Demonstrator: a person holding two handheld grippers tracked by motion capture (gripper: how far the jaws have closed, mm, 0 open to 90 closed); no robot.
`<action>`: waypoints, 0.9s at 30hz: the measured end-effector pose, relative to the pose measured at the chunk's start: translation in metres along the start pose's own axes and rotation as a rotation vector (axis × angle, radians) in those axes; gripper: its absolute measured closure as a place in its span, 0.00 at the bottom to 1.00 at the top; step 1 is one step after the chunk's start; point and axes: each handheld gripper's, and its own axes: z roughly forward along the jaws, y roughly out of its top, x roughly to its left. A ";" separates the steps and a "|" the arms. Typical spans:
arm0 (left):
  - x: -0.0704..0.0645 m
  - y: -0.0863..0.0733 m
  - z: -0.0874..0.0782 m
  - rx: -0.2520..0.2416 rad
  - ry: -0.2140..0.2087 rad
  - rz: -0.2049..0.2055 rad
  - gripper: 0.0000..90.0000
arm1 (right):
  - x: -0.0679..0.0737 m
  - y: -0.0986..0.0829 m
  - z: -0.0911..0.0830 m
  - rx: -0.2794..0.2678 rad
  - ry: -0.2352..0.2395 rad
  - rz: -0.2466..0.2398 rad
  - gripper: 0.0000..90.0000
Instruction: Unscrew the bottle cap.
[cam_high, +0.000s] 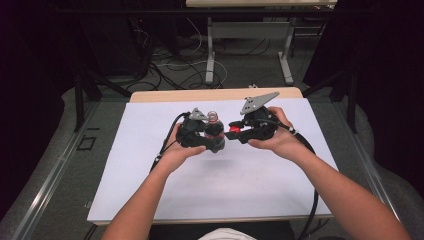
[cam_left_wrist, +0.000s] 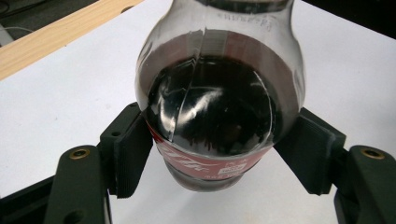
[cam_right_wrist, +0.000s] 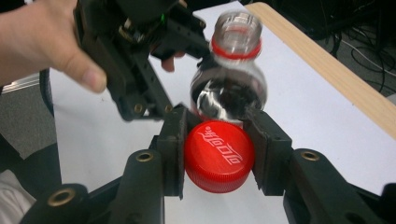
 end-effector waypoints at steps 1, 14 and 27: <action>0.001 0.001 0.001 0.002 0.003 -0.002 0.34 | 0.000 -0.002 0.001 0.007 0.001 0.008 0.68; 0.007 0.015 0.007 -0.029 0.019 -0.014 0.34 | 0.002 -0.039 0.014 0.027 -0.027 0.065 0.68; 0.018 0.016 0.026 -0.031 0.054 -0.044 0.34 | 0.007 -0.073 0.034 0.039 -0.057 0.105 0.68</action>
